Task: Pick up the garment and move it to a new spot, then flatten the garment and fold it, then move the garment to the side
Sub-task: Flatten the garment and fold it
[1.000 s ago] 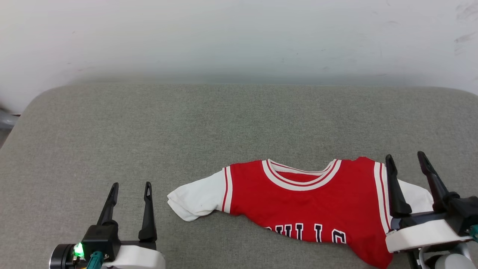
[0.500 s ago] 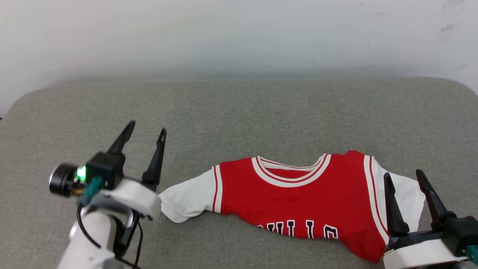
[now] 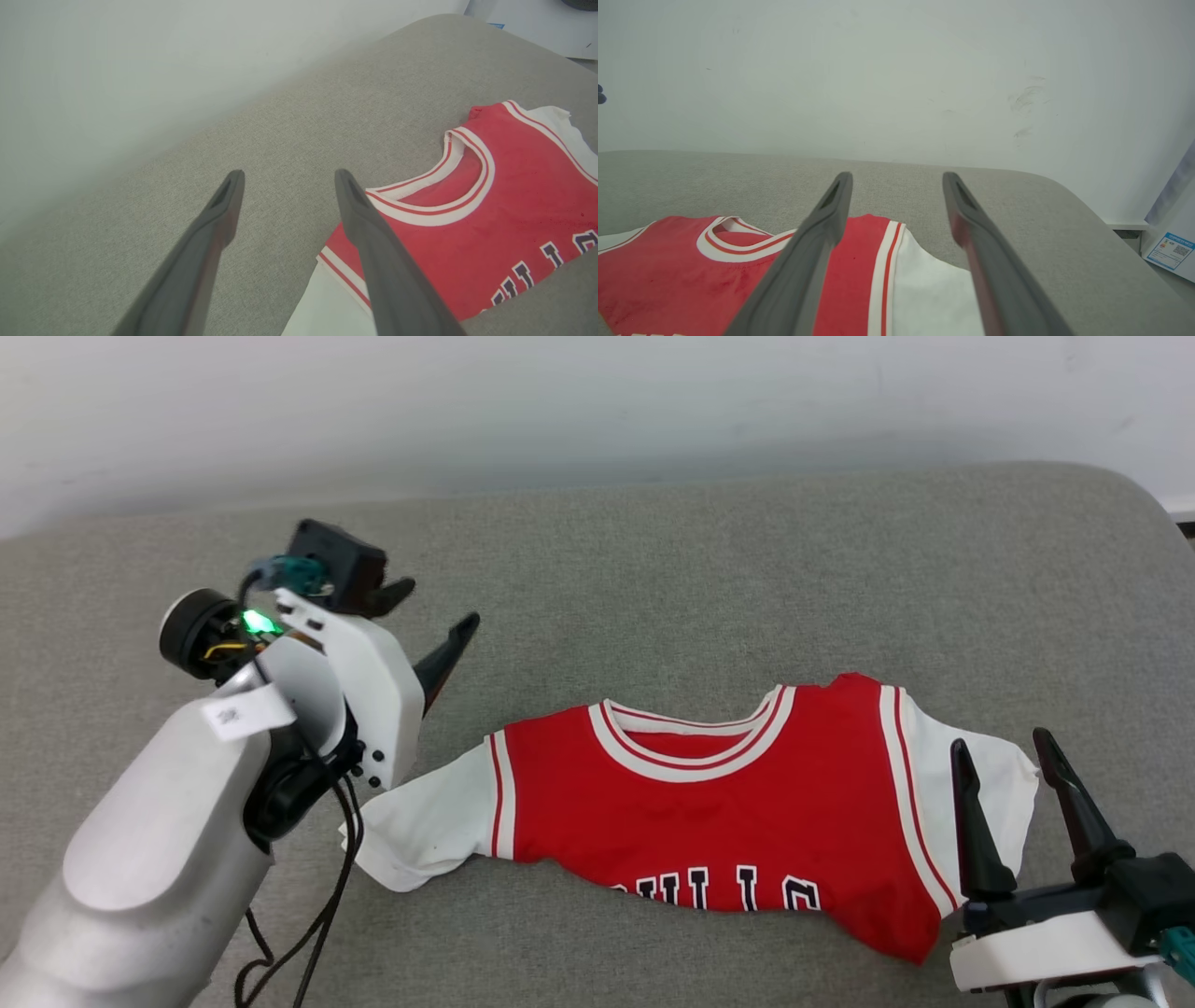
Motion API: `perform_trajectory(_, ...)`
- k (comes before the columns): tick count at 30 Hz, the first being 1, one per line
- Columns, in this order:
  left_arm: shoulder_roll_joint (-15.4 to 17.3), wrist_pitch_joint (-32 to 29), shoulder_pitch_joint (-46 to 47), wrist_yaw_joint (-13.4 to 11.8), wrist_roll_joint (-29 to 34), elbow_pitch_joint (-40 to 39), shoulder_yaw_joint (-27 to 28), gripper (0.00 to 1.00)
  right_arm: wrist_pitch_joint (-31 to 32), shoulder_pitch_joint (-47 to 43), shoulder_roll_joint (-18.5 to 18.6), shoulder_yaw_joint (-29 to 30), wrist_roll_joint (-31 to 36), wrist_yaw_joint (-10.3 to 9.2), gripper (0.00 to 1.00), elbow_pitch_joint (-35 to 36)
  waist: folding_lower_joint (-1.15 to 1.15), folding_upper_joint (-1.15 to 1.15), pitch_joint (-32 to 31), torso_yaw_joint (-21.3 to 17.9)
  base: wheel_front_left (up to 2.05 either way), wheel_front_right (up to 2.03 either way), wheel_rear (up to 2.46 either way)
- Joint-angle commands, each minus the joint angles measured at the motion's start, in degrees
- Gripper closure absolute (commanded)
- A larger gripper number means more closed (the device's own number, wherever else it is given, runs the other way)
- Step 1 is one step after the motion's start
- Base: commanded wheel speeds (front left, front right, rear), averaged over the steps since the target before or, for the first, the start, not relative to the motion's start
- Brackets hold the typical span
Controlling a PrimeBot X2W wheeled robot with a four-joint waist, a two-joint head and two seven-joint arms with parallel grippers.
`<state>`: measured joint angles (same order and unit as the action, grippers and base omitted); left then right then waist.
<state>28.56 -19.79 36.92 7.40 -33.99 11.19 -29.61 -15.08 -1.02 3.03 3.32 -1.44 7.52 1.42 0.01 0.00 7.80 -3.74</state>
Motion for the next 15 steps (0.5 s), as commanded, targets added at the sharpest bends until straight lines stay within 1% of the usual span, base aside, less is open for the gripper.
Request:
perform_trajectory(1, 1.2, -4.3, 2.4, 0.0, -1.9, 0.7, -2.6, 0.00, -0.1, 1.6, -0.2, -0.2, 0.2, -0.06, 0.00, 0.4, -0.01, 0.00, 1.1, -0.8, 0.00, 0.00, 0.00)
perform_trajectory(4, 2.1, -10.0, 5.1, 0.0, -4.0, 1.7, -7.6, 0.00, -0.1, 2.2, -0.2, -0.3, 0.4, -0.06, 0.00, 0.6, -0.01, 0.00, 2.3, -1.5, 0.00, 0.00, 0.00)
perform_trajectory(7, 1.9, -13.8, 7.3, 0.0, -6.8, 3.2, -11.7, 0.00, -0.1, 3.1, -0.2, -0.1, 0.5, -0.06, 0.00, 0.8, -0.01, 0.00, 3.7, -2.1, 0.00, 0.00, 0.00)
perform_trajectory(11, 1.8, -16.9, 10.0, 0.0, -8.7, 5.9, -17.4, 0.00, -0.1, 4.4, -0.2, -0.4, 0.7, -0.06, 0.00, 1.1, -0.01, 0.00, 5.6, -3.2, 0.00, 0.00, 0.00)
perform_trajectory(12, 1.8, -16.9, 10.0, 0.0, -8.7, 5.9, -17.4, 0.00, -0.1, 4.4, -0.2, -0.4, 0.7, -0.06, 0.00, 1.1, -0.01, 0.00, 5.6, -3.2, 0.00, 0.00, 0.00)
perform_trajectory(15, 2.6, -17.6, 11.8, 0.0, -9.4, 8.9, -21.3, 0.00, -0.1, 5.4, -0.2, -0.7, 0.7, -0.06, 0.00, 1.2, -0.01, 0.00, 6.8, -4.0, 0.00, 0.00, 0.00)
